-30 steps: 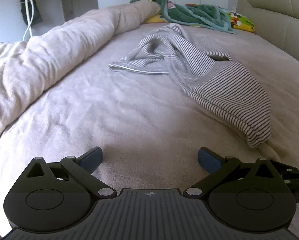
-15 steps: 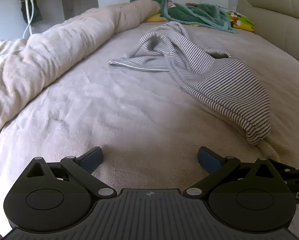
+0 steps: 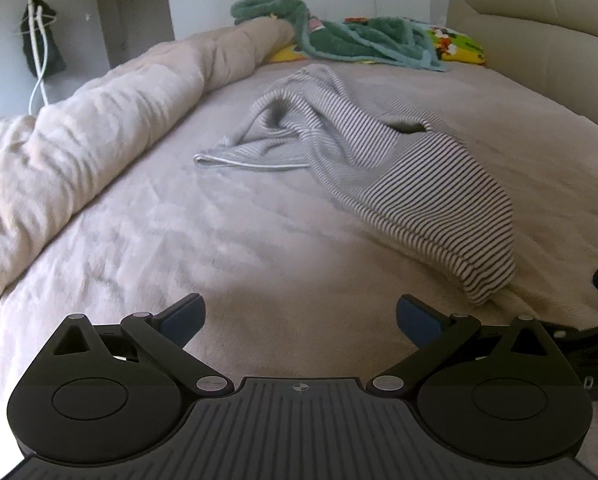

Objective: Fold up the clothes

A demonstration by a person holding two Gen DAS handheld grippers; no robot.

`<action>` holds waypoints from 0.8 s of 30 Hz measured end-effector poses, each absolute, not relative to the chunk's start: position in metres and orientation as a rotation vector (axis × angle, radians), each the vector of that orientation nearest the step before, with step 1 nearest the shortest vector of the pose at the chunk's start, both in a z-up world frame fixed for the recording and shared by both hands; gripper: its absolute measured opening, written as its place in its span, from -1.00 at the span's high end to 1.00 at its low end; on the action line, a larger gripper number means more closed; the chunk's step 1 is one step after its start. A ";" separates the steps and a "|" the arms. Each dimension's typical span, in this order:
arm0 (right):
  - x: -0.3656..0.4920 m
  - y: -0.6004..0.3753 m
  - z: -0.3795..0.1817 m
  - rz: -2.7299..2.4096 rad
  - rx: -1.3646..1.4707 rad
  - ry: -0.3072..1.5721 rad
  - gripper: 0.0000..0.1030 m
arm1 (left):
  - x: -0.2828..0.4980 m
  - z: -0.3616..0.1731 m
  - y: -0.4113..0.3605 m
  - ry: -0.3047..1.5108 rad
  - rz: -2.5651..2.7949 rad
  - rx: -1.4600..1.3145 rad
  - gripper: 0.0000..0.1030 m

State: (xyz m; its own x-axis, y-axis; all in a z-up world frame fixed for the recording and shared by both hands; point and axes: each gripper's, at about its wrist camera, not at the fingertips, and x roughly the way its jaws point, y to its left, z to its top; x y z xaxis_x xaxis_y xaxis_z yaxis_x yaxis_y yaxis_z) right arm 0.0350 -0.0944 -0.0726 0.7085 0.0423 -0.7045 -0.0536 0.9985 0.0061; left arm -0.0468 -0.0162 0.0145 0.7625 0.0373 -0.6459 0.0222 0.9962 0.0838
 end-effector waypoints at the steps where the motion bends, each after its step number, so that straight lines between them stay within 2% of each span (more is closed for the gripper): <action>1: 0.034 -0.095 -0.070 0.048 -0.007 0.773 -1.00 | -0.047 0.016 -0.018 0.702 0.007 0.088 -1.00; 24: 0.025 -0.100 -0.063 0.036 -0.017 0.769 -1.00 | -0.056 0.011 -0.015 0.748 0.047 0.015 -1.00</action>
